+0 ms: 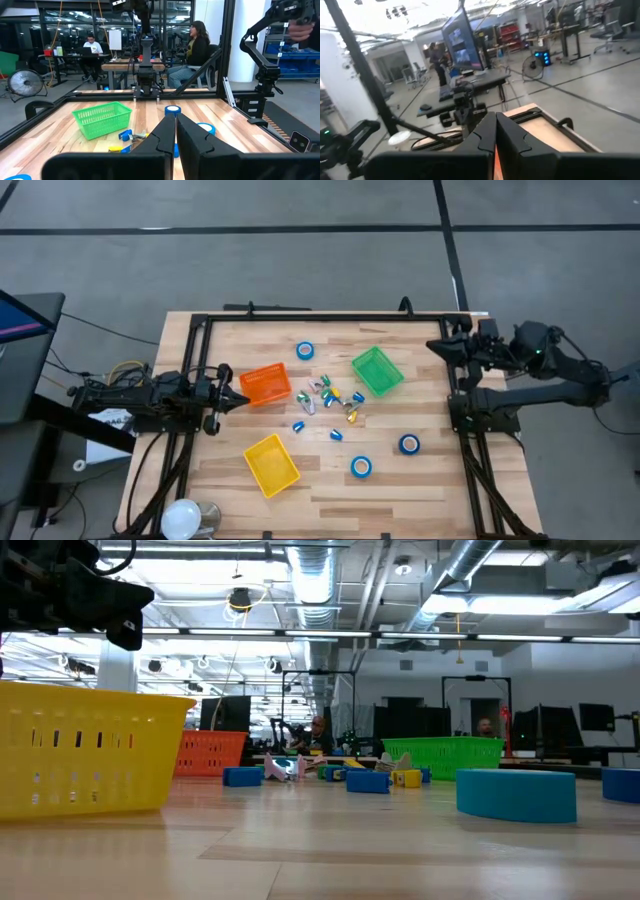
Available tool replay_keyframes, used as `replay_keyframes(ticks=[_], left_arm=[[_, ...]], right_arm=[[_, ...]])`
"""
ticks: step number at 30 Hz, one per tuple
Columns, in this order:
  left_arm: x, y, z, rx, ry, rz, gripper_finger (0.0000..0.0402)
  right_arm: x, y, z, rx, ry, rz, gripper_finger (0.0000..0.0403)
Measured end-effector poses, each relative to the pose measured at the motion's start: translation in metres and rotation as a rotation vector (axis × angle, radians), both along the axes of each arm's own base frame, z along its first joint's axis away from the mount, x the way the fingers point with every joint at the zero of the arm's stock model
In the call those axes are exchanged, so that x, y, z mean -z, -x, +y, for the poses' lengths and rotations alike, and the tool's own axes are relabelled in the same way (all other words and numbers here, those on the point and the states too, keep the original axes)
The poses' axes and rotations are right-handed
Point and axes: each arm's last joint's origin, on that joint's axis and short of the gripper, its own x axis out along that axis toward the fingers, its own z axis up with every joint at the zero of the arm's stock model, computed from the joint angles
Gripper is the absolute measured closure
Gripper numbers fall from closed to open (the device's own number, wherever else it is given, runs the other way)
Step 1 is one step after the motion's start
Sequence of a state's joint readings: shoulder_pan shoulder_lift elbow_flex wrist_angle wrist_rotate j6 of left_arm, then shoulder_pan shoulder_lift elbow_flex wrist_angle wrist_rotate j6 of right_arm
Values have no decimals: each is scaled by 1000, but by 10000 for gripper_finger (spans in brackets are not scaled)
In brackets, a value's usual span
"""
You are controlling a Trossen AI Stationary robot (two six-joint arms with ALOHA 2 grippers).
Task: Pick and place Stapler, Stapler remover, tape
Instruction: Put the blue tape into the green basket
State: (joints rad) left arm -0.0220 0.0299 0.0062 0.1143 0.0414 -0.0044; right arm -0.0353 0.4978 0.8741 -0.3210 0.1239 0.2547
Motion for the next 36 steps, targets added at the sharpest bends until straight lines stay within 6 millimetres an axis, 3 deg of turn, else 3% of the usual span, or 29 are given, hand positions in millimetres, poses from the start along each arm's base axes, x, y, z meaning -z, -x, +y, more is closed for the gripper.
replay_keyframes(ticks=[36], left_arm=[[0,0,0,0,0,1,393]], right_arm=[[52,-42,15,-407,-29,565,403]])
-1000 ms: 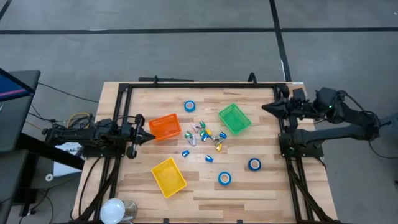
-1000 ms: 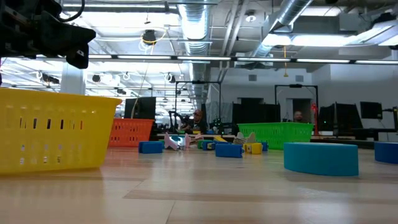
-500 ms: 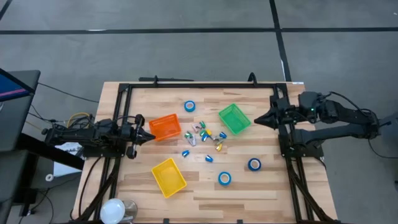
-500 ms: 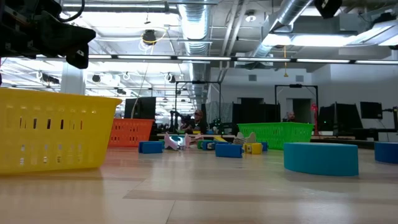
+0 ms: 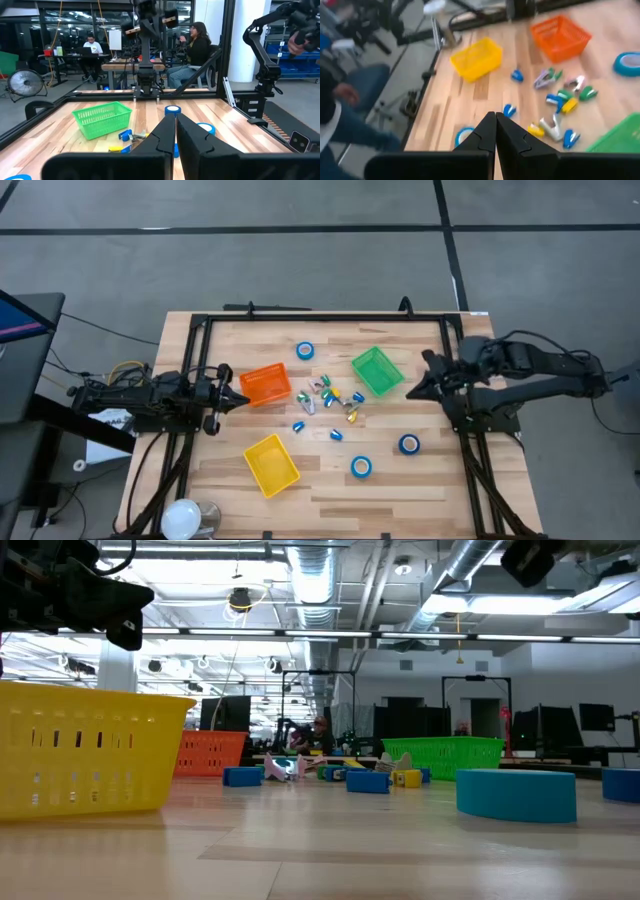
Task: Pick and place Stapler, Stapler remover, tape
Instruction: Put the blue tape into the green basket
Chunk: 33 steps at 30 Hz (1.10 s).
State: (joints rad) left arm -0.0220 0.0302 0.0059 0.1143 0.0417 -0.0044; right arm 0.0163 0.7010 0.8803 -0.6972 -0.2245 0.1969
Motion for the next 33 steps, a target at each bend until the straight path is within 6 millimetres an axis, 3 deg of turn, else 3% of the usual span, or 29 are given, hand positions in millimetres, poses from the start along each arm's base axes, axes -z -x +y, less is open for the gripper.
replay_keyframes(ticks=[22,33], left_arm=[[-1,0,0,0,0,-9,393],[-2,0,0,0,1,-17,393]], right_arm=[[53,-40,23,-167,65,489,400],[75,-55,44,-330,188,594,323]])
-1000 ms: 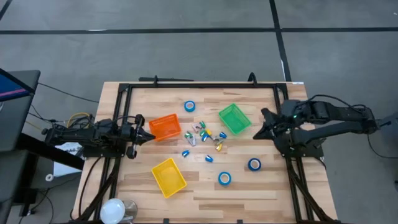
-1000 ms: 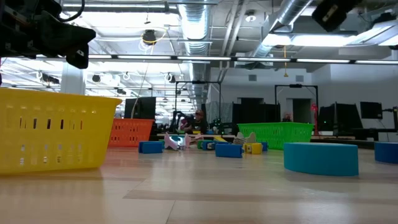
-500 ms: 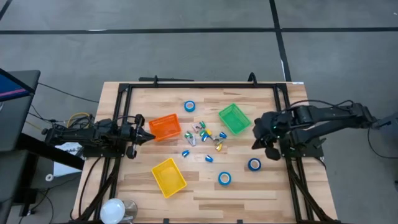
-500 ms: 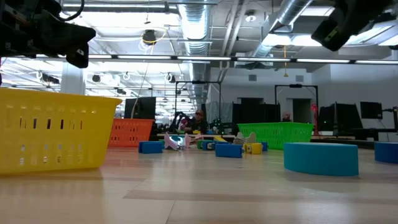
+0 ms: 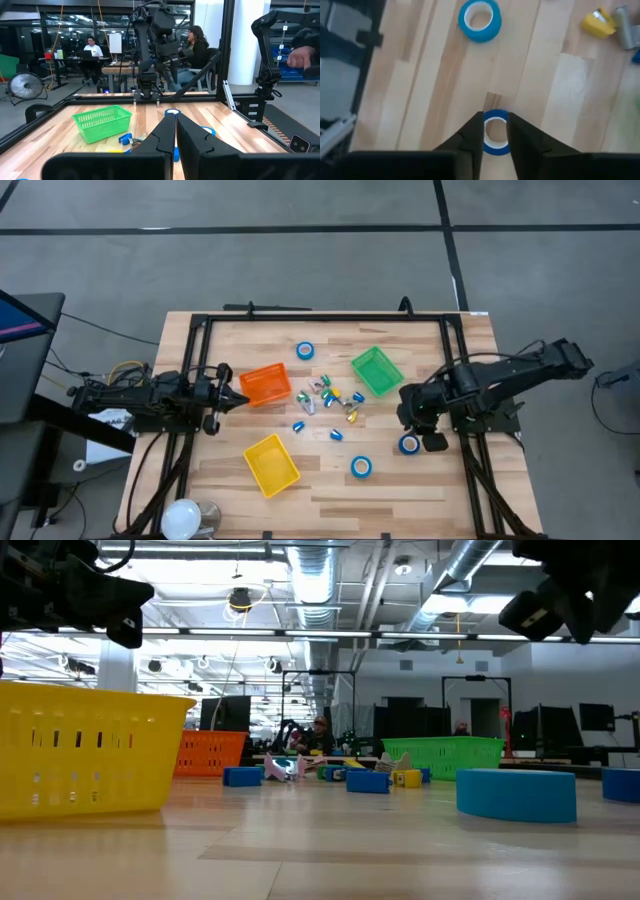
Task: Pick and place Stapler, Stapler remover, tape
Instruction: Put the blue tape into the green basket
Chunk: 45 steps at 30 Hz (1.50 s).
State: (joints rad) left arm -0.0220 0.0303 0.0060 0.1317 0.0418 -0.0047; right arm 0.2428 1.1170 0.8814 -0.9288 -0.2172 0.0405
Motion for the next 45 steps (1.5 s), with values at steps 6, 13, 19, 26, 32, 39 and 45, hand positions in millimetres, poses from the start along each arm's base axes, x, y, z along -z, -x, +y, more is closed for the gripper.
replay_keyframes(ticks=[6,13,19,26,32,39,45], left_arm=[[0,0,0,0,0,-4,393],[-1,0,0,0,0,-6,393],[-1,0,0,0,0,-6,393],[-1,0,0,0,0,-7,393],[-1,0,0,0,0,-8,393],[0,-1,0,0,0,-3,393],[2,-2,0,0,-1,24,393]], right_arm=[[15,-8,13,-84,93,57,261],[37,-18,24,-104,148,161,179],[54,-25,27,48,141,292,153],[64,-28,31,173,86,395,158],[70,-28,40,236,87,436,158],[76,-28,54,260,107,410,159],[76,-26,61,330,168,348,159]])
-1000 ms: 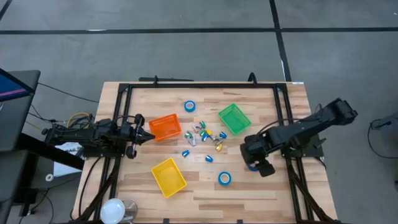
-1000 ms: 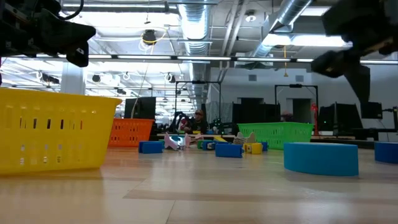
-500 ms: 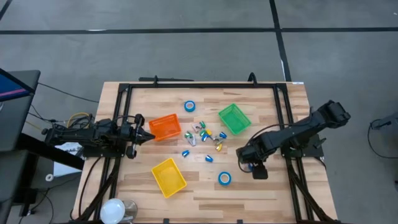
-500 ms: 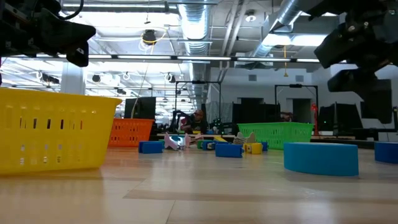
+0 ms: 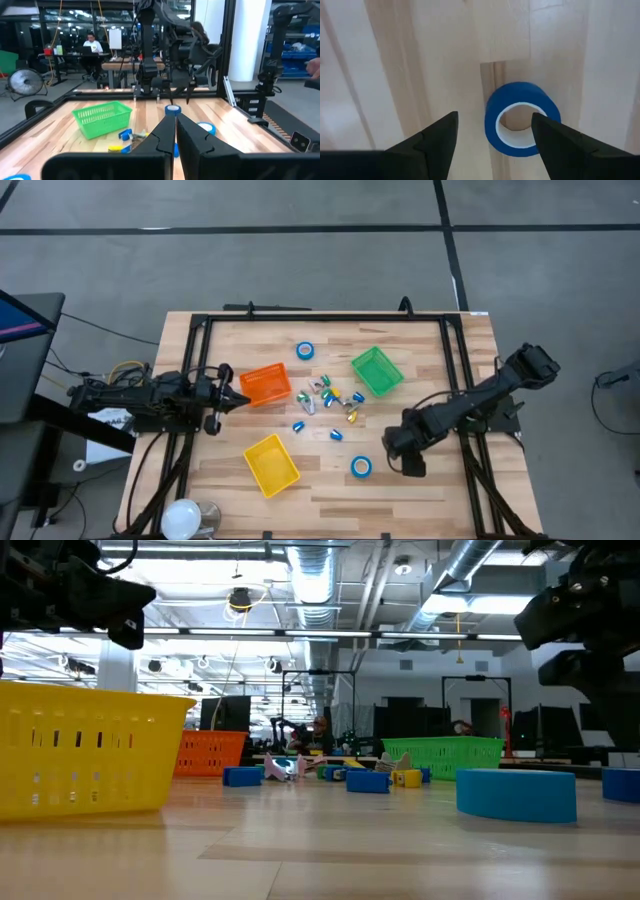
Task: Pick and place Stapler, Stapler remover, tape
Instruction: Put the blue tape into the green basket
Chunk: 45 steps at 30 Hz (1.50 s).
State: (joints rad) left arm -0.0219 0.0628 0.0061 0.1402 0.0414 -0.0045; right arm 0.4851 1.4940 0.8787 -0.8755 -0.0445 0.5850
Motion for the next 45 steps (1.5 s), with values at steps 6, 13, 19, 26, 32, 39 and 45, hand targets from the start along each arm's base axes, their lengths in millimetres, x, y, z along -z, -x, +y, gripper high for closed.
replay_keyframes(ticks=[6,13,19,26,32,39,45], left_arm=[[0,-1,0,0,0,6,393],[1,-1,0,-1,0,9,393],[1,-1,0,-1,0,7,393],[0,-1,0,-1,0,6,393],[0,-1,0,-1,0,1,393],[0,-1,0,-1,0,-3,393],[-1,-1,0,-1,0,-6,393]], right_arm=[[0,3,9,-22,29,-38,159],[5,10,18,-5,31,-43,159],[12,17,22,-15,54,-58,159],[11,17,25,-29,102,-114,159],[14,20,28,-30,111,-130,159],[30,32,20,94,138,-79,159],[41,32,20,95,97,-131,159]])
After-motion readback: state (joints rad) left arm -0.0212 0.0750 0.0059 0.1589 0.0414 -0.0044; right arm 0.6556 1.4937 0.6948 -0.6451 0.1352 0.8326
